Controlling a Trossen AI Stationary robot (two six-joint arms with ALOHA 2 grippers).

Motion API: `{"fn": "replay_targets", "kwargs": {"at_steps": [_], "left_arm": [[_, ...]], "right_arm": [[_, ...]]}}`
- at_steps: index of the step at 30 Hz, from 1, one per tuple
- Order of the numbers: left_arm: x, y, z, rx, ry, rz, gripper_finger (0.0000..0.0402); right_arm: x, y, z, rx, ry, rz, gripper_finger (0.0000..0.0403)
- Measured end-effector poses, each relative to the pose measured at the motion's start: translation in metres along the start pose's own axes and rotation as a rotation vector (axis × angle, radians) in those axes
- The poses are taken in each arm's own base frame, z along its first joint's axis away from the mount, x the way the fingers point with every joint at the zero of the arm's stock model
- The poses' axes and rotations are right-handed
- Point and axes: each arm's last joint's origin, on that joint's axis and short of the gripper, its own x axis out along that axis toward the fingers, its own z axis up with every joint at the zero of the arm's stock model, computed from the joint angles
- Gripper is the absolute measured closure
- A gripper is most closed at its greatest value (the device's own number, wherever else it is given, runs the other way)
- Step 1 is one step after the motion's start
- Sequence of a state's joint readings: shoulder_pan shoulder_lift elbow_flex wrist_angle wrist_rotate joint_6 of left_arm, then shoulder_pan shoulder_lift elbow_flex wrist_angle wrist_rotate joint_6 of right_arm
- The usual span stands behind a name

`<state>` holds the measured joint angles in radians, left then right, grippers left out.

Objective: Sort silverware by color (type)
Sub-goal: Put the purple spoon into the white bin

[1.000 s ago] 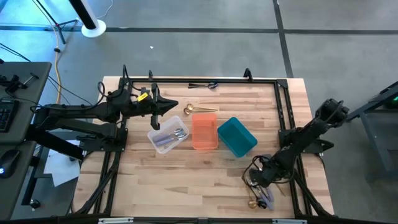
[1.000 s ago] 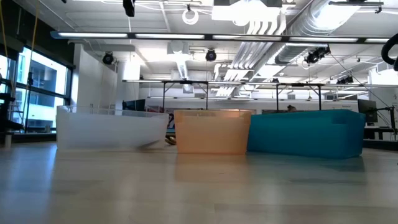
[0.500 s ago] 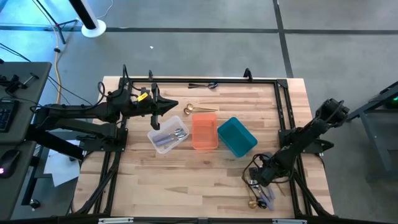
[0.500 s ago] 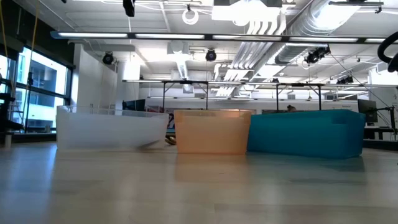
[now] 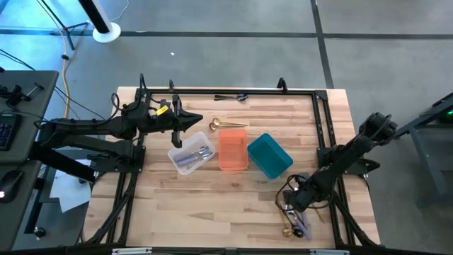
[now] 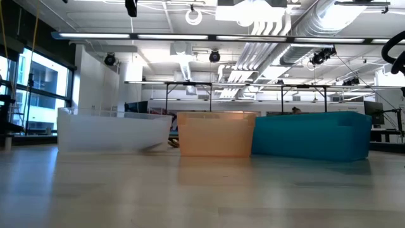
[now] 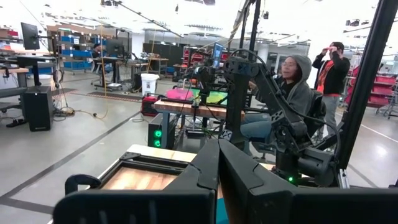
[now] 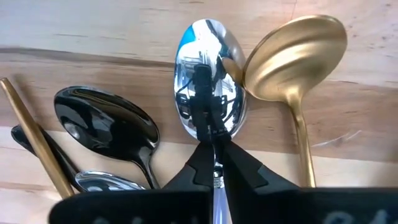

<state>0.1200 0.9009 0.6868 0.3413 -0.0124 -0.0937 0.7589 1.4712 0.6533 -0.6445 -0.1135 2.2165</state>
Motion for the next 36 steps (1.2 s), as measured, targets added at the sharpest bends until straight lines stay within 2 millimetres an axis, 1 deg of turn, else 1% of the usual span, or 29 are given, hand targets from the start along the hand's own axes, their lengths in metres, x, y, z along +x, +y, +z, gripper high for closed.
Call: {"fn": "replay_targets", "kwargs": {"at_steps": [5,8,12,14,17,20,23,26,29,32,36], "left_arm": [[0.0,0.0,0.0,0.0,0.0,0.0,0.0401],[0.0,0.0,0.0,0.0,0.0,0.0,0.0402],[0.0,0.0,0.0,0.0,0.0,0.0,0.0402],[0.0,0.0,0.0,0.0,0.0,0.0,0.0401],[0.0,0.0,0.0,0.001,0.0,0.0,0.0401],[0.0,0.0,0.0,0.015,0.0,0.0,0.0401],[0.0,0.0,0.0,0.026,0.0,0.0,0.0402],[0.0,0.0,0.0,0.027,-0.001,0.0,0.0402],[0.0,0.0,0.0,0.027,0.0,0.0,0.0402],[0.0,0.0,0.0,0.026,0.0,0.0,0.0401],[0.0,0.0,0.0,0.006,-0.001,0.0,0.0402]], "right_arm": [[-0.008,0.003,-0.003,-0.028,-0.016,-0.021,0.0401],[-0.016,0.009,-0.009,-0.066,-0.002,-0.009,0.0402],[-0.028,0.011,-0.013,-0.118,0.02,0.013,0.04],[-0.037,0.013,-0.016,-0.14,0.043,0.046,0.0399],[-0.052,0.009,-0.015,-0.188,0.045,0.062,0.04],[-0.072,0.005,-0.014,-0.219,0.053,0.115,0.04],[-0.091,-0.004,-0.008,-0.248,0.025,0.182,0.0401],[-0.113,-0.01,-0.001,-0.294,-0.02,0.321,0.0401],[-0.131,-0.012,0.01,-0.34,-0.117,0.469,0.0402],[-0.146,-0.008,0.023,-0.398,-0.236,0.594,0.0402],[-0.161,0.009,0.043,-0.52,-0.411,0.714,0.0402]]}}
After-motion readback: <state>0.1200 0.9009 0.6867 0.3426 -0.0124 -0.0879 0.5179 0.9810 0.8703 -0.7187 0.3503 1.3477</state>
